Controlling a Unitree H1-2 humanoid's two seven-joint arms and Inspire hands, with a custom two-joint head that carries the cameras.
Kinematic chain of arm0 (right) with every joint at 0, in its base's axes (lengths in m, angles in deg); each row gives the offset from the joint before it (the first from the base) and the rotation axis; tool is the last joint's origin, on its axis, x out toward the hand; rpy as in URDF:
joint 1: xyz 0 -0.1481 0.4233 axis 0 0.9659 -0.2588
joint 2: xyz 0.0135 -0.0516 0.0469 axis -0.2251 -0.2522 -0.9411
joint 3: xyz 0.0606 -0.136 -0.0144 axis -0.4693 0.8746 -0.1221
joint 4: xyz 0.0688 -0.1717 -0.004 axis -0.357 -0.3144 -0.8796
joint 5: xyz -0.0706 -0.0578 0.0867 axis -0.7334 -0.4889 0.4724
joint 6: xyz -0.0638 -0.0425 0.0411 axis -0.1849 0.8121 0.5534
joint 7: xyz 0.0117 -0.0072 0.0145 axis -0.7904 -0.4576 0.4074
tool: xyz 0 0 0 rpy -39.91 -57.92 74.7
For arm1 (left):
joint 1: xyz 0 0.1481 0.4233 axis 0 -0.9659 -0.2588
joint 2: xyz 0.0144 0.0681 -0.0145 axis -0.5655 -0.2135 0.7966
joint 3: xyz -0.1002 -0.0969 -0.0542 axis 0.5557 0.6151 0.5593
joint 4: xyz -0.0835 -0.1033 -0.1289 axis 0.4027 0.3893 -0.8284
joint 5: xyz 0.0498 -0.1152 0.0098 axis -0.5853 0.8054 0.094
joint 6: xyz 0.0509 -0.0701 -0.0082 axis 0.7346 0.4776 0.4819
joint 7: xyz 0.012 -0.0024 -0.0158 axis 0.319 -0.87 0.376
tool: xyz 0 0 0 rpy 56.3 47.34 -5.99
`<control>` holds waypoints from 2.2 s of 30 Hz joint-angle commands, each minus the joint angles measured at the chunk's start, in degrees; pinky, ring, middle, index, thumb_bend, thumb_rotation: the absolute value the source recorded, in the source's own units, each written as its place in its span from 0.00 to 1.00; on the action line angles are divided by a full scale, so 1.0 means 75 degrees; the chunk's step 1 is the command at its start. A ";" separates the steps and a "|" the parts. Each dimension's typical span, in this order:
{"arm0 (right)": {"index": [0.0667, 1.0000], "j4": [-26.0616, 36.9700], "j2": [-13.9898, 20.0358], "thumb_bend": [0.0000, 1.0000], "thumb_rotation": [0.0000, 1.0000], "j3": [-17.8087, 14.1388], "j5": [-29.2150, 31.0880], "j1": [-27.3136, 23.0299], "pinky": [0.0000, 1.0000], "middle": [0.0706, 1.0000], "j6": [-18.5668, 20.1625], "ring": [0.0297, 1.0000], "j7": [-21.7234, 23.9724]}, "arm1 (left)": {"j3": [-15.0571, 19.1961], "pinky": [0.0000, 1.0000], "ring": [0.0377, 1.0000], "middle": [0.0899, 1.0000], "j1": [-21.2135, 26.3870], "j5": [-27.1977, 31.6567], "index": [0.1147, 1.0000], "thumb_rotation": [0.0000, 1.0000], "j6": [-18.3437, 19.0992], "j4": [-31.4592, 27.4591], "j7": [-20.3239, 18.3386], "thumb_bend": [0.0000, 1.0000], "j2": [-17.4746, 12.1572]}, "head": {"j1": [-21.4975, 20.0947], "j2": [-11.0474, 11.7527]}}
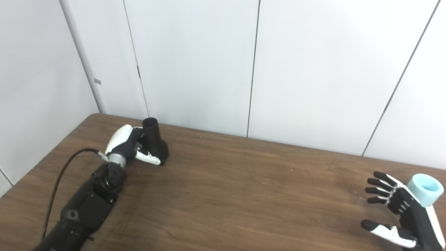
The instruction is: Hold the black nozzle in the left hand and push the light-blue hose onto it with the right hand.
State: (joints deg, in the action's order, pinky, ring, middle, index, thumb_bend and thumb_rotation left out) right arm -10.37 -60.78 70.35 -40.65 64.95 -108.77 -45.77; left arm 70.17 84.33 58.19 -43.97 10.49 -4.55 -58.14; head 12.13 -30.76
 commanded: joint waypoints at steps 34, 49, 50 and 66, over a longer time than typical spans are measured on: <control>0.78 0.1723 -0.1142 0.85 0.32 0.0646 -0.0750 0.0971 0.56 0.73 0.1405 0.68 -0.1241 | -0.3311 1.00 0.58 0.41 -0.0218 -0.0264 0.43 0.00 -0.2957 -0.1230 -0.2058 0.53 0.1329 | -0.1328 -0.0360; 0.78 0.2633 -0.1462 0.82 0.29 0.0884 -0.0911 0.0981 0.56 0.73 0.2226 0.67 -0.1492 | -0.3747 1.00 0.59 0.42 -0.0146 -0.0417 0.43 0.00 -0.2996 -0.1238 -0.2445 0.53 0.1296 | -0.2454 -0.0823; 0.78 0.2654 -0.1468 0.82 0.29 0.0897 -0.0901 0.0984 0.56 0.73 0.2244 0.68 -0.1495 | -0.3768 1.00 0.59 0.41 -0.0141 -0.0429 0.43 0.00 -0.3017 -0.1233 -0.2460 0.53 0.1278 | -0.2481 -0.0831; 0.78 0.3831 -0.1082 0.83 0.29 0.0768 -0.1069 0.0722 0.55 0.72 0.3213 0.67 -0.1530 | -0.3888 1.00 0.58 0.40 -0.0229 -0.0495 0.43 0.00 -0.3101 -0.1144 -0.2467 0.53 0.1091 | -0.3335 -0.0630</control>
State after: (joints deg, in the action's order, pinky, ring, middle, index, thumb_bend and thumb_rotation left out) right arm 14.35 -70.96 77.25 -48.41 73.30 -85.58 -56.90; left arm 44.53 85.43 56.76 -66.48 0.48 -17.94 -49.97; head -12.91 -35.42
